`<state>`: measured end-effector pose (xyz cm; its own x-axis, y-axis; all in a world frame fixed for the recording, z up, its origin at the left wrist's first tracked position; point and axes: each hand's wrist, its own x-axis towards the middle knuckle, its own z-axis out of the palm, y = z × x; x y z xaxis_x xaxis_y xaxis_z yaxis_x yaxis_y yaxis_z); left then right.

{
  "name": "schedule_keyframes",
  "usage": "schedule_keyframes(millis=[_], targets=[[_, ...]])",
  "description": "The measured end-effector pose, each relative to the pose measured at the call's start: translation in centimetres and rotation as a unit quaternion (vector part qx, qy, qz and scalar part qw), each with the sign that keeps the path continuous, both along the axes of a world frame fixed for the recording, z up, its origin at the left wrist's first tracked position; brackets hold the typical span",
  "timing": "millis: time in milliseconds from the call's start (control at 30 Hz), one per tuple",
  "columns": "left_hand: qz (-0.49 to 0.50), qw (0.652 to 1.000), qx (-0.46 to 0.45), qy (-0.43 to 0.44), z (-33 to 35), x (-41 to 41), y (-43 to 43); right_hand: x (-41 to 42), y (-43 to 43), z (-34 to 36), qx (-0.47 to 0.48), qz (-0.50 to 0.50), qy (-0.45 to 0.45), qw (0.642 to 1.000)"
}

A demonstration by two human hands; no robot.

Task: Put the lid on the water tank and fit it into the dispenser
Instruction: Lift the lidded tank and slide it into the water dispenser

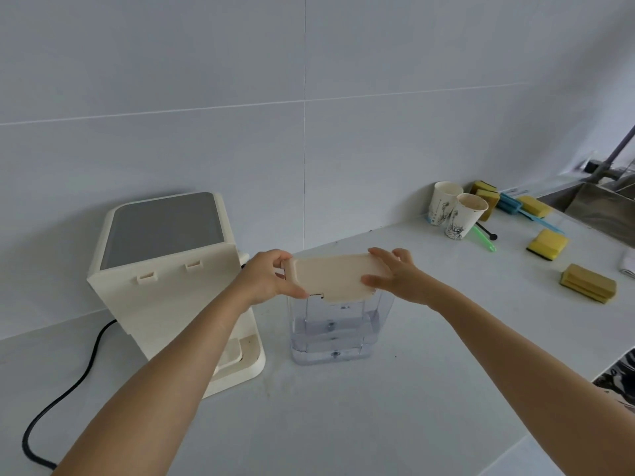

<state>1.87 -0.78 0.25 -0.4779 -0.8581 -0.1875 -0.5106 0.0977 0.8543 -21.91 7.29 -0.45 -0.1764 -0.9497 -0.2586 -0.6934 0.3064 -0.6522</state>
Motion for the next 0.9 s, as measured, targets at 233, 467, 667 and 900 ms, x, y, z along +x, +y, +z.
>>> schedule_keyframes(millis=[233, 467, 667, 900], targets=[[-0.032, 0.999, 0.000, 0.018, -0.6, 0.4, 0.0, 0.0, 0.6, -0.3, -0.022, -0.017, -0.025, 0.999], [-0.022, 0.998, 0.040, 0.051, -3.3, 0.2, 0.9, -0.8, 1.9, -1.9, -0.057, -0.022, -0.115, 0.991], [-0.031, 0.998, 0.030, 0.046, -6.3, -0.5, 1.4, -0.6, 2.7, -4.4, -0.067, -0.029, -0.211, 0.975], [-0.018, 1.000, -0.001, -0.001, -8.1, -1.0, 1.6, -0.1, 2.2, -6.3, -0.028, -0.046, -0.218, 0.974]])
